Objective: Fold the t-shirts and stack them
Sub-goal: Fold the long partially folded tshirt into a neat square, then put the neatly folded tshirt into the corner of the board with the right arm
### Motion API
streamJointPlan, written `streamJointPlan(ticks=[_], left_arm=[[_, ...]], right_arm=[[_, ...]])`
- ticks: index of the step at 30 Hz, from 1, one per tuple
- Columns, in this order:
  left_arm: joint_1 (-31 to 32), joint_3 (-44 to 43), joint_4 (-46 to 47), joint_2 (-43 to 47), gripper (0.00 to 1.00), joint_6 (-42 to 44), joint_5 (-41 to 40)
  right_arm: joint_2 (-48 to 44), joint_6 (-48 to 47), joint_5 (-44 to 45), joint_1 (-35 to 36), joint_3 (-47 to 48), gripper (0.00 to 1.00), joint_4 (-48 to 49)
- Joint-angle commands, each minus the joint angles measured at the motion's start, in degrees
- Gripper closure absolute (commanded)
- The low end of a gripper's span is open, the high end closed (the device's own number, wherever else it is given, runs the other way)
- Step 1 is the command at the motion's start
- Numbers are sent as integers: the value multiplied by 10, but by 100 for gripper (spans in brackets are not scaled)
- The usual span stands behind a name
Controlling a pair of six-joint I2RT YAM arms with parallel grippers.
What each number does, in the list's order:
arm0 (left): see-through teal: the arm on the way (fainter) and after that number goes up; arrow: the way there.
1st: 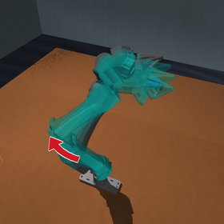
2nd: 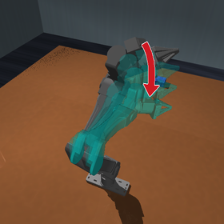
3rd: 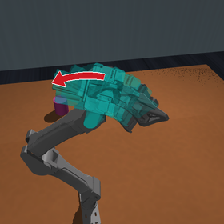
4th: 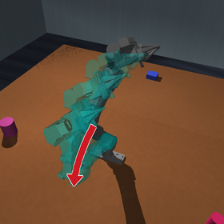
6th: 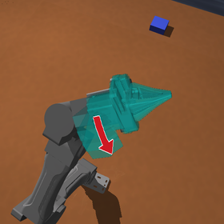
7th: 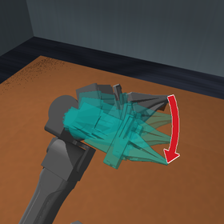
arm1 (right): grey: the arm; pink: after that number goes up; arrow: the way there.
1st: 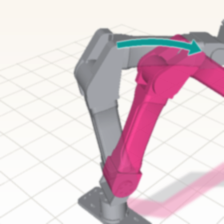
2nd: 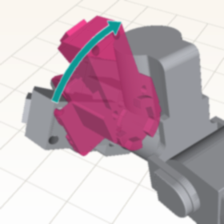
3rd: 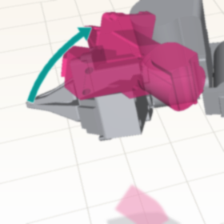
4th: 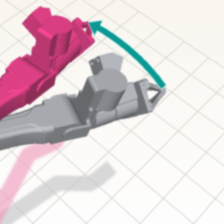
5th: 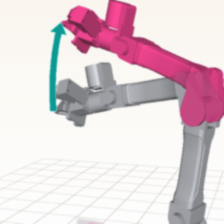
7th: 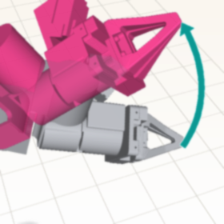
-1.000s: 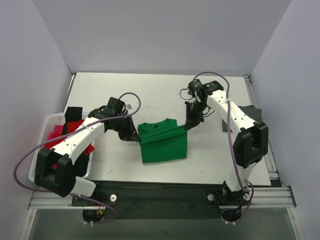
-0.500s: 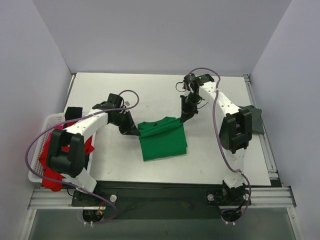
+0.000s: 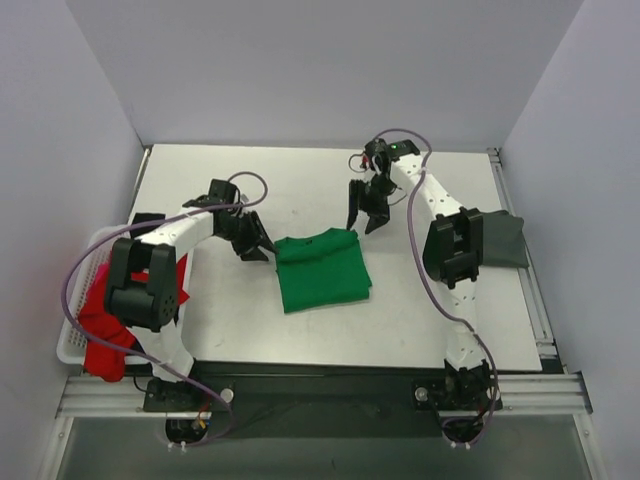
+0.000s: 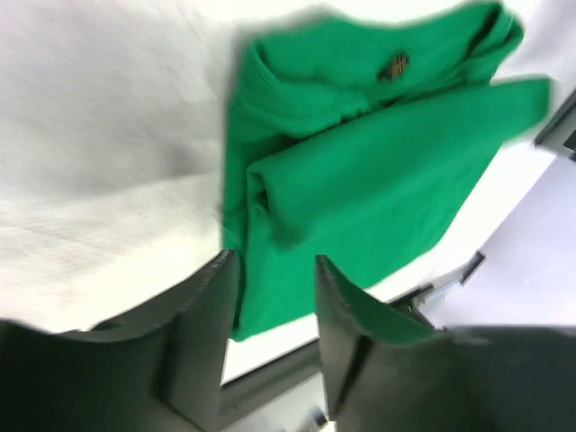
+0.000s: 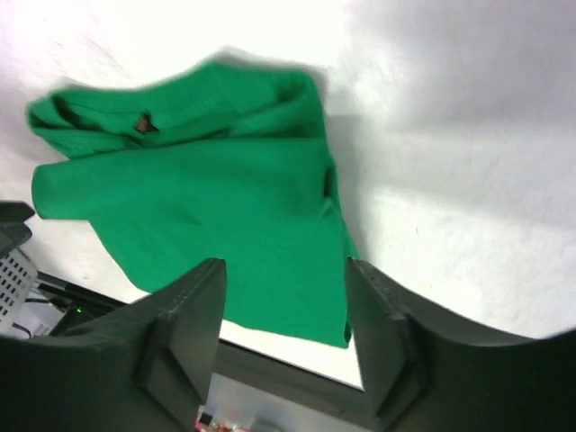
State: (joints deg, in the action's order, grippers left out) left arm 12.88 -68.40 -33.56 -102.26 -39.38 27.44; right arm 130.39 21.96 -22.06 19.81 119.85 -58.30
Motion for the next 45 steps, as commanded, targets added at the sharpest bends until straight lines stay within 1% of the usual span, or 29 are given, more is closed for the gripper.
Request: streamJointPlan(ticks=[1, 2, 3, 5, 8, 9, 12, 13, 15, 16, 19, 22, 26, 30, 34, 39, 42, 45], left_arm=[[-25, -27, 53, 5, 47, -7, -34], [-26, -38, 56, 6, 42, -4, -40], [-25, -45, 60, 5, 39, 1, -46], [-22, -55, 63, 7, 37, 7, -43], [-9, -46, 79, 16, 37, 18, -34], [-1, -43, 81, 18, 37, 20, -30], [13, -24, 76, 22, 37, 32, -34], [23, -18, 75, 28, 37, 34, -37], [32, -3, 72, 36, 37, 36, -53], [41, 3, 73, 42, 37, 39, -57], [52, 13, 64, 40, 37, 43, -72], [64, 10, 36, 31, 37, 50, -92], [75, 14, 9, 29, 37, 56, -125], [78, 32, 13, 28, 36, 56, -128], [78, 49, 34, 20, 36, 56, -117], [78, 71, 74, 8, 36, 47, -94], [78, 75, 87, -2, 39, 46, -85], [78, 81, 97, -13, 49, 45, -80]], right_arm=[[20, -14, -32, -8, 72, 44, -19], [23, -12, -38, -12, 83, 36, -18], [22, -14, -39, -14, 92, 34, -15], [10, -19, -45, -17, 88, 32, -9], [-21, -38, -50, -19, 44, 32, 3], [-29, -50, -51, -21, 4, 32, 13], [-72, -60, -61, -21, -66, 32, 48], [-93, -66, -67, -21, -115, 32, 57], [-113, -67, -88, -24, -156, 32, 87], [-129, -68, -94, -27, -195, 32, 97], [-152, -69, -118, -28, -250, 31, 128], [-166, -73, -144, -28, -297, 30, 158], [-176, -71, -163, -33, -342, 28, 199], [-177, -69, -184, -38, -376, 25, 239], [-183, -68, -191, -45, -400, 18, 273], [-175, -67, -189, -52, -412, 17, 297], [-164, -62, -199, -56, -419, 17, 308], [-159, -54, -207, -56, -431, 17, 325]])
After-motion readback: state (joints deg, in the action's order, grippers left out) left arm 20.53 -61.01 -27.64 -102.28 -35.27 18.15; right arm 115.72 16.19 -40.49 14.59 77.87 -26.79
